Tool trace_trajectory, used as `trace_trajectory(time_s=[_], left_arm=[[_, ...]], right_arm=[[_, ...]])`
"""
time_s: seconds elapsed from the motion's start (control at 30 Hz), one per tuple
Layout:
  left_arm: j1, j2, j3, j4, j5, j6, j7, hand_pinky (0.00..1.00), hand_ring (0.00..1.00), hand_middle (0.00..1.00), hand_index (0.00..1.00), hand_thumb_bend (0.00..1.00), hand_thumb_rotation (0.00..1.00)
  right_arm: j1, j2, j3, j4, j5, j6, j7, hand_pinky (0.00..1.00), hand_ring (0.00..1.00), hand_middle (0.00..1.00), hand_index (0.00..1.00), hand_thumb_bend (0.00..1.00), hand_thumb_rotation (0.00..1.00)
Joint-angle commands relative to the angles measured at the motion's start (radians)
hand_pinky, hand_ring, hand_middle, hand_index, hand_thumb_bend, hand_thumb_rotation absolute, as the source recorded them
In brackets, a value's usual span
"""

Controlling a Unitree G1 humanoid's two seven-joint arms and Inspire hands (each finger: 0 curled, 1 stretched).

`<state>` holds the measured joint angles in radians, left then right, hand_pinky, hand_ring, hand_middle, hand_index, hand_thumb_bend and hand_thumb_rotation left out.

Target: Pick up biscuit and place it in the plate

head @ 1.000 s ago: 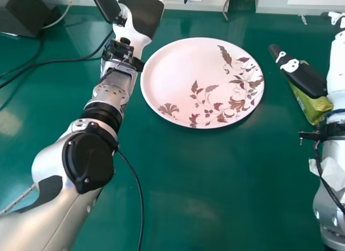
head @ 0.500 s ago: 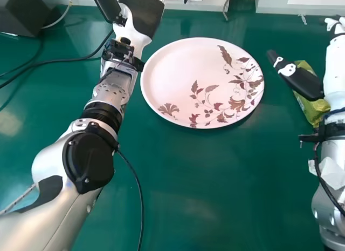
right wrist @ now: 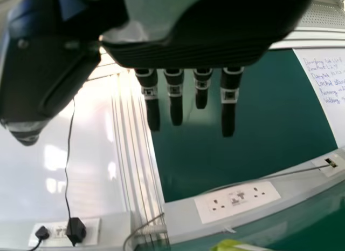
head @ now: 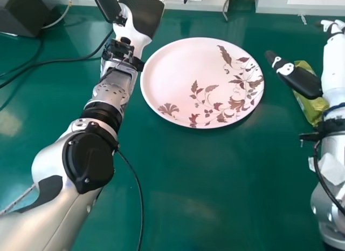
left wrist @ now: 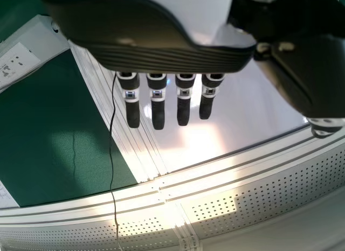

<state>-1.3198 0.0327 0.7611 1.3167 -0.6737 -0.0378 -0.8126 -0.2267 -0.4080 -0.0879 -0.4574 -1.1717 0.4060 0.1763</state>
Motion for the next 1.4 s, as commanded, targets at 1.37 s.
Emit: trace_trajectory(time_s=[1.37], left_arm=[[-0.017,-0.006,0.0,-0.005,-0.011,0.008,-0.02,0.91,0.9,0.95,0.97,0.93,0.56]], right_arm=[[-0.17,-0.222,0.024,0.242,0.035,0.084,0.213,0.71,0.88,0.89,0.81,1.0,0.81]])
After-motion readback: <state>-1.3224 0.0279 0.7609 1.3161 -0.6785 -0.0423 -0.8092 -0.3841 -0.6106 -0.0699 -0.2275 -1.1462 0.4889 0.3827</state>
